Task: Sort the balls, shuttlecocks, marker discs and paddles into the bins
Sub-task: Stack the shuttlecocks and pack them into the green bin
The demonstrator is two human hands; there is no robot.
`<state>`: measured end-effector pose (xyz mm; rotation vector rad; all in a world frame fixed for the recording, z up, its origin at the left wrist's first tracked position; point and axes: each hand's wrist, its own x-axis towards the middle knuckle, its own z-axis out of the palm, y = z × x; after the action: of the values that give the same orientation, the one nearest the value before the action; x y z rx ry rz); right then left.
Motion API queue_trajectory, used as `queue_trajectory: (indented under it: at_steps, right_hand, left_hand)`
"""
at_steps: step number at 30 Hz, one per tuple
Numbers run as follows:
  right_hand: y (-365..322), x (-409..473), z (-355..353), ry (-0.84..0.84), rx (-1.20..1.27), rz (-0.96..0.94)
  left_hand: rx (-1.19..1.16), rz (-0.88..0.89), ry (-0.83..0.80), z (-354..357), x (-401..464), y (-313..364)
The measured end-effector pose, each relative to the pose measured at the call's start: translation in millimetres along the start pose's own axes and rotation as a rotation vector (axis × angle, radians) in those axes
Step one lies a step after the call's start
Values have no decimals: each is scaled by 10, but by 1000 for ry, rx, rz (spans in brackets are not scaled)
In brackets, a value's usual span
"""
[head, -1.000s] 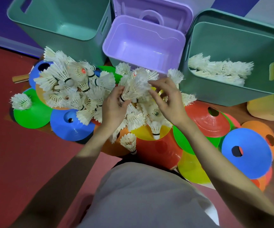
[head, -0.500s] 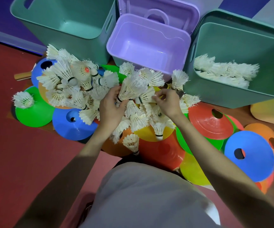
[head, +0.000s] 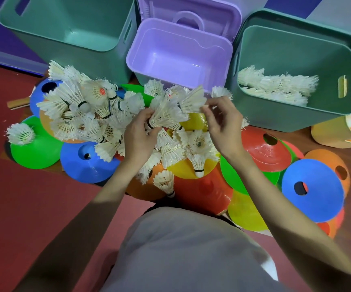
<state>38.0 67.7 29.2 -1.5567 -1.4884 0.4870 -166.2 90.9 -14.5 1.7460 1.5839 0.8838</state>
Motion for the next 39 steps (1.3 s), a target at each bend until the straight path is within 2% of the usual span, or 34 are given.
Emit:
queue_trajectory:
  at_steps: [3, 6, 8, 13, 17, 20, 28, 34, 36, 39]
  right_hand:
    - [62, -50, 47, -135, -13, -10]
    - [96, -82, 33, -163, 38, 24]
    - [106, -103, 25, -188, 72, 44]
    - [62, -84, 17, -172, 145, 104]
    - [22, 51, 70, -31, 263, 153]
    - [194, 210, 230, 43, 201, 182]
    - [496, 637, 545, -264, -231, 88]
    - [441, 823, 644, -317, -373, 109]
    - [404, 832, 631, -266, -314, 99]
    - [334, 785, 542, -66, -124, 133]
  left_hand:
    - [15, 58, -110, 0, -7, 49]
    - [-12, 71, -250, -16, -20, 69]
    - [-32, 67, -284, -16, -22, 86]
    - [-89, 32, -216, 4, 41, 118]
    - [-128, 17, -140, -1, 45, 93]
    - [-171, 21, -82, -51, 28, 69]
    - [-146, 4, -16, -195, 62, -20]
    - [-149, -3, 11, -210, 113, -70]
    - [-142, -11, 34, -224, 134, -64]
    - [-136, -31, 55, -230, 155, -71]
